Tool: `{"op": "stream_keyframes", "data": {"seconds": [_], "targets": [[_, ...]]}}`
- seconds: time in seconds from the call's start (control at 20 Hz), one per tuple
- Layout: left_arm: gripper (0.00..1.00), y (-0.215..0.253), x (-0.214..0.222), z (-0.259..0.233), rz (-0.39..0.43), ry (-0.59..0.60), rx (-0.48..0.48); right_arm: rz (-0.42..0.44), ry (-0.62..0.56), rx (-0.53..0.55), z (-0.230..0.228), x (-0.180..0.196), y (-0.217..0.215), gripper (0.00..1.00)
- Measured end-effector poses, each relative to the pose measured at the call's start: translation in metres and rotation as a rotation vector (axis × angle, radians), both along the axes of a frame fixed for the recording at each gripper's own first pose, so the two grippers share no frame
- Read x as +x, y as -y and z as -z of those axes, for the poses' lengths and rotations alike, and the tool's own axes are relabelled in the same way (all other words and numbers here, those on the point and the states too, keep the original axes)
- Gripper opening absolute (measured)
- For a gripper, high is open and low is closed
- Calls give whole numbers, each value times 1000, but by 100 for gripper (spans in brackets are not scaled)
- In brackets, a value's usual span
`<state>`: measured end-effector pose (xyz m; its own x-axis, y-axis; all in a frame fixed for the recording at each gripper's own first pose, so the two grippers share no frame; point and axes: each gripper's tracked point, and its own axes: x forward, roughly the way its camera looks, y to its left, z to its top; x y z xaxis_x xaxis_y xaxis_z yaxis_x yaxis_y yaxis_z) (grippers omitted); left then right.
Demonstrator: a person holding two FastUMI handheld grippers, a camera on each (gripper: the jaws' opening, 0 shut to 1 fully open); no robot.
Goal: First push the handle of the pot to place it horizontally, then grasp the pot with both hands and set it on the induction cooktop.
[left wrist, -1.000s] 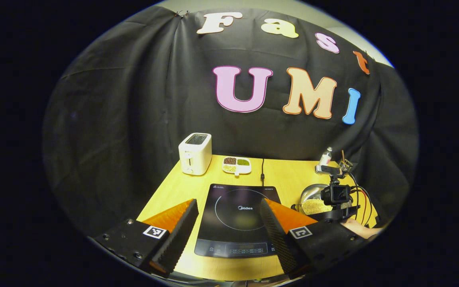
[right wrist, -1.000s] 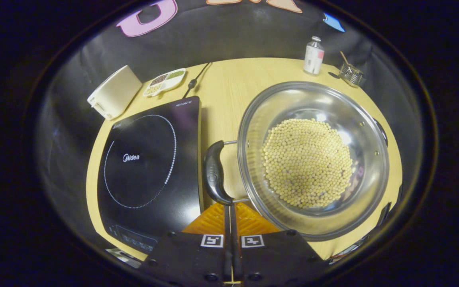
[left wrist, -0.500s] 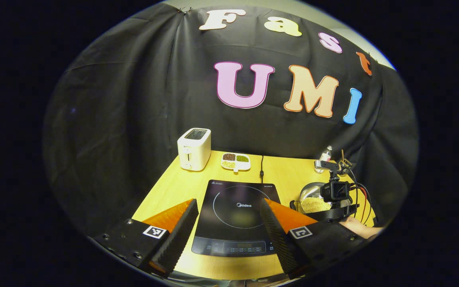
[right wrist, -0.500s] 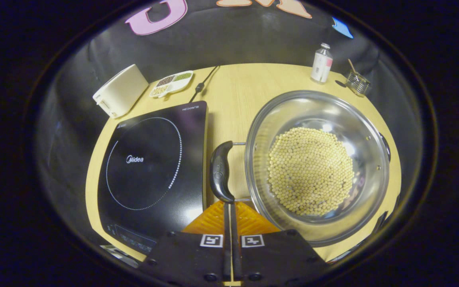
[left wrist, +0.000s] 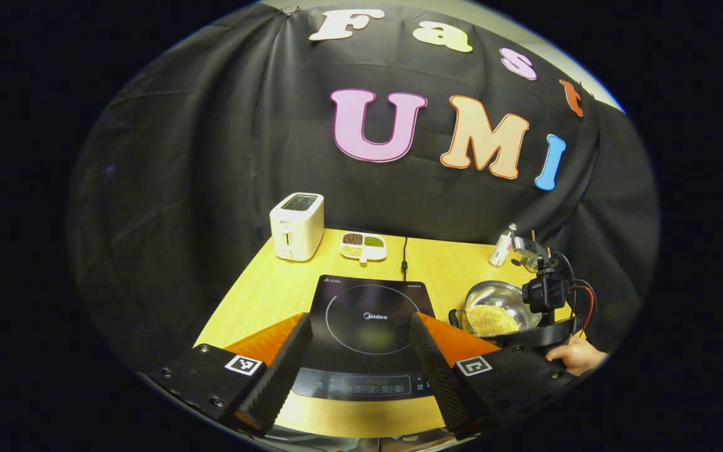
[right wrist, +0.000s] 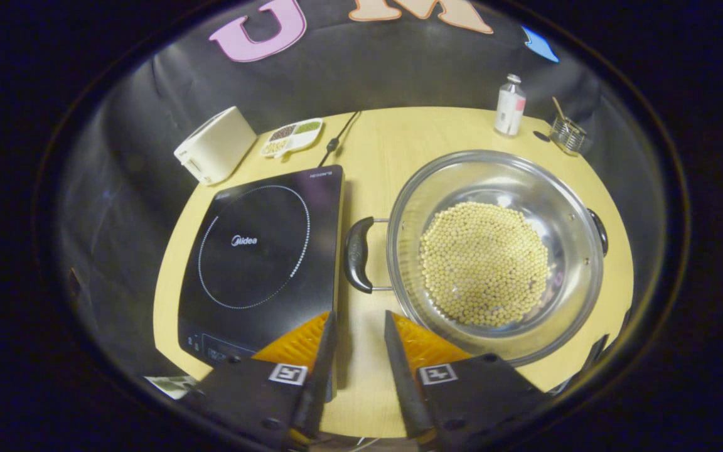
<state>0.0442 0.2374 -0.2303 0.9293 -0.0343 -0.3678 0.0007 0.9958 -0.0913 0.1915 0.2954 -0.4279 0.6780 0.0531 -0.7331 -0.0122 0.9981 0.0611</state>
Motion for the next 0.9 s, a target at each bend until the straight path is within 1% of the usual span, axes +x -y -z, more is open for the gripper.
{"op": "stream_keyframes", "data": {"seconds": [0.15,0.2,0.3,0.35,0.4,0.45,0.5,0.55,0.6,0.65,0.7,0.75,0.9], "targets": [[96,7,2,7,23,-19,1,9,29,-21,-10,-9,12,91],[96,8,1,7,31,-24,5,15,36,-30,-14,-12,17,98],[96,13,4,9,50,-32,12,34,54,-42,-21,-20,30,99],[96,15,5,10,60,-37,12,47,63,-41,-26,-24,36,94],[96,18,5,11,70,-43,12,57,72,-35,-30,-27,42,94],[96,20,5,13,78,-54,14,70,78,-24,-35,-31,48,99],[96,22,6,17,85,-66,18,86,83,-10,-39,-35,55,94],[100,26,8,22,90,-82,25,105,87,3,-43,-40,62,94],[96,30,10,28,96,-111,31,126,90,14,-47,-44,71,94],[96,34,11,35,103,-137,33,146,91,25,-50,-48,80,94],[97,40,12,39,109,-160,31,165,89,33,-53,-52,90,99],[97,47,12,44,119,-188,28,179,85,41,-56,-55,100,94],[96,68,13,55,144,-253,22,212,87,28,-69,-57,141,94]]}}
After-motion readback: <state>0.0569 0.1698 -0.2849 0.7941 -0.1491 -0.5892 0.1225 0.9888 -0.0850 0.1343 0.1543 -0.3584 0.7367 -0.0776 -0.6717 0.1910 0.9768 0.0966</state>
